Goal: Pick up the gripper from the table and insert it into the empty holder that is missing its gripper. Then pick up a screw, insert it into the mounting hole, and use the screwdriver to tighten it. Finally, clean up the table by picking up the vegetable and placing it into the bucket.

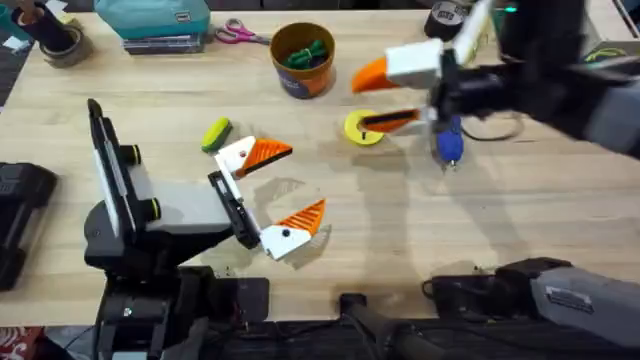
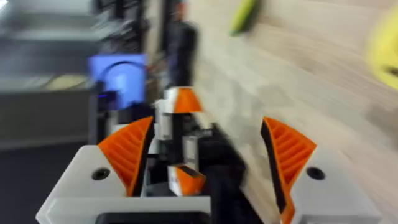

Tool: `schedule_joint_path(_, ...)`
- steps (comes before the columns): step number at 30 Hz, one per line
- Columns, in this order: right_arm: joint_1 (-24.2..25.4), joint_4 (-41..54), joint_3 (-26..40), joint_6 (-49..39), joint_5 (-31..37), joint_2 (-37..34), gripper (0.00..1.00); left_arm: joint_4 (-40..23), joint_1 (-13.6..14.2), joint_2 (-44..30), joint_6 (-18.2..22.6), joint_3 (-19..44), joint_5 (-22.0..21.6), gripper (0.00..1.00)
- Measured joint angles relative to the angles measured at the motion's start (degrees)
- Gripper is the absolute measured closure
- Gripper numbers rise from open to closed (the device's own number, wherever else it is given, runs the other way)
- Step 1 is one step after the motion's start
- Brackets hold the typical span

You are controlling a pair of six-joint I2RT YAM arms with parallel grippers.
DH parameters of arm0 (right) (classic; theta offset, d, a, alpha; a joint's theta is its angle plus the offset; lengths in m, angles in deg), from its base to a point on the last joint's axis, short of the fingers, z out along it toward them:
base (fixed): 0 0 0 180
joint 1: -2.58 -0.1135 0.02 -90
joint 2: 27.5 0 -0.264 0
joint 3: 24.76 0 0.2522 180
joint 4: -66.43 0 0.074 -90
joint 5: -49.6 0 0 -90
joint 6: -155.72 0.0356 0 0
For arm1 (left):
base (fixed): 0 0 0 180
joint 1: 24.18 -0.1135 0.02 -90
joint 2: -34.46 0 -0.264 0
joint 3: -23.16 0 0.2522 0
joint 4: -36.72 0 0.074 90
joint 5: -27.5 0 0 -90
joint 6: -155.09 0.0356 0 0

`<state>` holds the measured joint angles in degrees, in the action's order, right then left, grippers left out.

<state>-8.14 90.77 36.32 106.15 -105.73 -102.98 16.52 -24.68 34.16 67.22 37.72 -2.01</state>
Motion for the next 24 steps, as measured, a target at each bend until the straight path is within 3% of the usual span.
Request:
schedule_joint_path(5, 3.49, 28.33, 6.71, -17.16, 12.96, 6.07, 0.006, 0.0, -0.01, 0.0, 0.0, 0.0, -0.02, 0.015)
schedule_joint_path(10, 3.09, 43.91, 18.48, -28.15, 26.88, 7.71, 0.005, 0.0, -0.02, 0.0, 0.02, 0.0, 0.0, 0.015)
schedule_joint_path(17, 0.16, 56.97, 32.33, -34.78, 45.51, 8.0, 0.005, -0.02, -0.02, 0.0, 0.0, 0.0, 0.0, 0.015)
schedule_joint_path(24, -5.53, 59.43, 34.38, -36.37, 56.48, 8.98, 0.005, -0.01, 0.0, 0.0, 0.0, 0.0, 0.0, 0.015)
